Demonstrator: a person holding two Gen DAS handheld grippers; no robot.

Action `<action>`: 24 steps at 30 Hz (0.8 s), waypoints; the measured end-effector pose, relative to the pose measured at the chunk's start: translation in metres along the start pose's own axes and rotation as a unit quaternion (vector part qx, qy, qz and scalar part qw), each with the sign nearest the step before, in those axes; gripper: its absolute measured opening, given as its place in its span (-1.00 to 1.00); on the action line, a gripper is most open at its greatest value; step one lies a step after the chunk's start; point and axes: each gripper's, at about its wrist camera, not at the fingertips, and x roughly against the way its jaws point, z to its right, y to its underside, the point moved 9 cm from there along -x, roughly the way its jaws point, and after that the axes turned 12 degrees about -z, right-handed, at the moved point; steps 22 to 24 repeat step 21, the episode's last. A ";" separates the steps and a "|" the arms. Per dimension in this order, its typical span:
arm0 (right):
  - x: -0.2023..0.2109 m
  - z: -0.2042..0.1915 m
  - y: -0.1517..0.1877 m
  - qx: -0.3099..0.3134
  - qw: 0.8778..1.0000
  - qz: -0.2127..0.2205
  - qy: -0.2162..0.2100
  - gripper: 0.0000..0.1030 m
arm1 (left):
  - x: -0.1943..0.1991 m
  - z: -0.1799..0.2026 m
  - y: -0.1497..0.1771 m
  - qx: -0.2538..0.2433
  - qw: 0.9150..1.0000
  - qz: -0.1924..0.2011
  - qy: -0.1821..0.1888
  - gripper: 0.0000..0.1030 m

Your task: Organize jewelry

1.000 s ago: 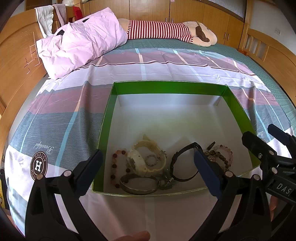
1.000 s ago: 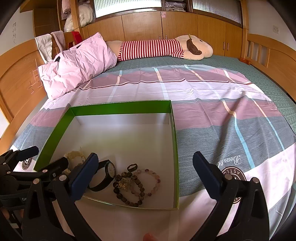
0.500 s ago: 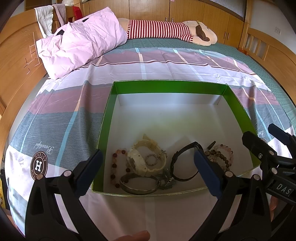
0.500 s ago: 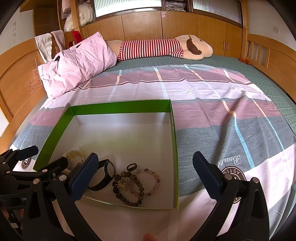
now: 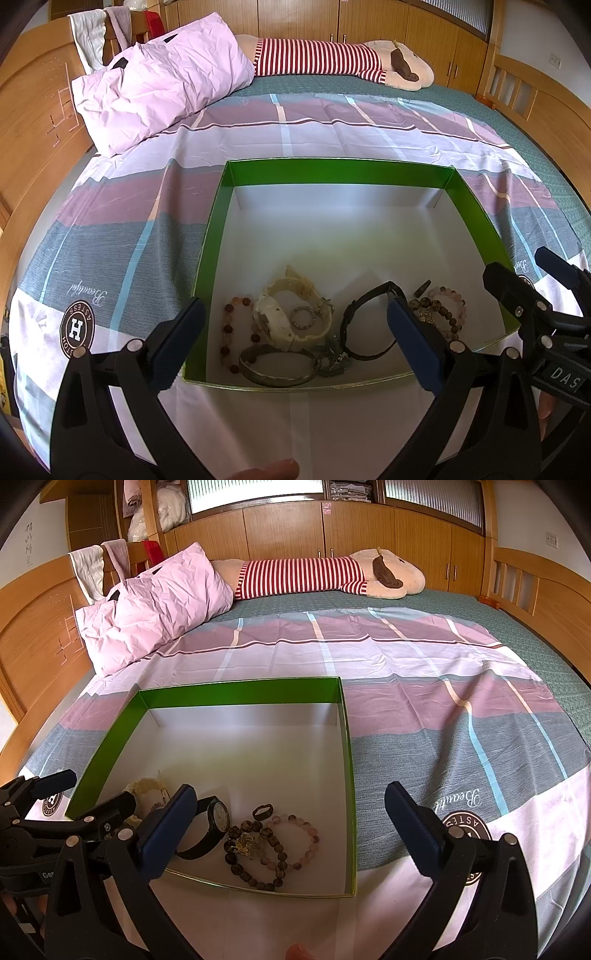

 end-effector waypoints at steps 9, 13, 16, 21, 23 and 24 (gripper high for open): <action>-0.001 0.001 0.000 0.001 1.000 0.000 0.000 0.97 | -0.002 0.001 0.003 0.003 1.000 0.001 -0.001 0.94; 0.000 0.000 0.000 0.001 1.000 0.000 0.000 0.97 | -0.001 0.001 0.003 0.002 1.000 0.000 -0.001 0.94; 0.000 0.000 0.000 0.001 1.000 0.000 0.000 0.97 | -0.001 0.002 0.004 0.001 1.000 -0.002 0.000 0.94; 0.000 0.003 0.000 0.001 1.000 0.002 0.002 0.97 | -0.001 0.002 0.002 -0.002 1.000 -0.002 -0.001 0.94; 0.000 0.003 0.000 0.001 1.000 0.002 0.002 0.97 | -0.001 0.002 0.002 -0.002 1.000 -0.002 -0.001 0.94; 0.000 0.003 0.000 0.001 1.000 0.002 0.002 0.97 | -0.001 0.002 0.002 -0.002 1.000 -0.002 -0.001 0.94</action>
